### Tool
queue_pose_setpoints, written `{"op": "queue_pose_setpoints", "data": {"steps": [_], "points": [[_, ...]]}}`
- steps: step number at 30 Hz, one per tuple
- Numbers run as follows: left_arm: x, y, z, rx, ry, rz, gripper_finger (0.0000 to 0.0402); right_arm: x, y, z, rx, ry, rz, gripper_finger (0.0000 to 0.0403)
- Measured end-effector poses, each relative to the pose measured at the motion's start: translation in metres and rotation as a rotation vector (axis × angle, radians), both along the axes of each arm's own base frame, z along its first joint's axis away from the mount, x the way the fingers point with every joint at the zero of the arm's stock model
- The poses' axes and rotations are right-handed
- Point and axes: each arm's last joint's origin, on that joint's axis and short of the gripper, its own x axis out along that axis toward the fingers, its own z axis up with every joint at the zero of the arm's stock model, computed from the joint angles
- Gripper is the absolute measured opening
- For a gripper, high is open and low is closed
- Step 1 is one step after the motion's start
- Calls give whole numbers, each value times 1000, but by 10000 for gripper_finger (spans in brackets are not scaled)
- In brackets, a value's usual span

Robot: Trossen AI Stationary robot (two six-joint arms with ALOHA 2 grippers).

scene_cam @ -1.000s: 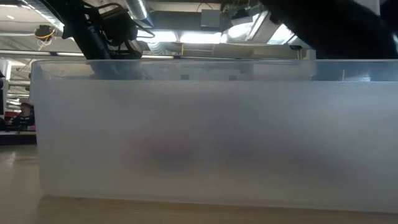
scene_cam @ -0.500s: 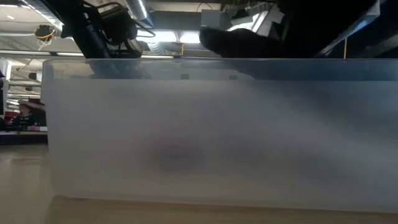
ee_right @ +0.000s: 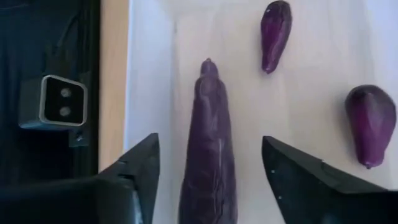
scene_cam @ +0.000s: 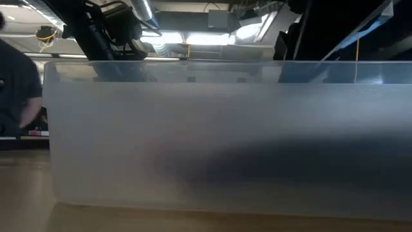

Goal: Sort produce into baskets
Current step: Put the apple into the orange bin

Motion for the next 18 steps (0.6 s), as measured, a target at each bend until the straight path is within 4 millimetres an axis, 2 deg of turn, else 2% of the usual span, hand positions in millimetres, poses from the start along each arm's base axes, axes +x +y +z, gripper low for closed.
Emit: {"op": "queue_pose_setpoints", "data": {"steps": [3, 6, 12, 18], "points": [[0, 0, 0, 0, 0, 0, 309, -4, -1, 9, 33, 3, 13, 250], [0, 0, 0, 0, 2, 0, 309, -15, -2, 27, 39, 5, 14, 260], [0, 0, 0, 0, 2, 0, 309, -53, -2, 67, 10, 95, -22, 261], [0, 0, 0, 0, 2, 0, 309, -91, 4, 83, 26, 220, -127, 261]]}}
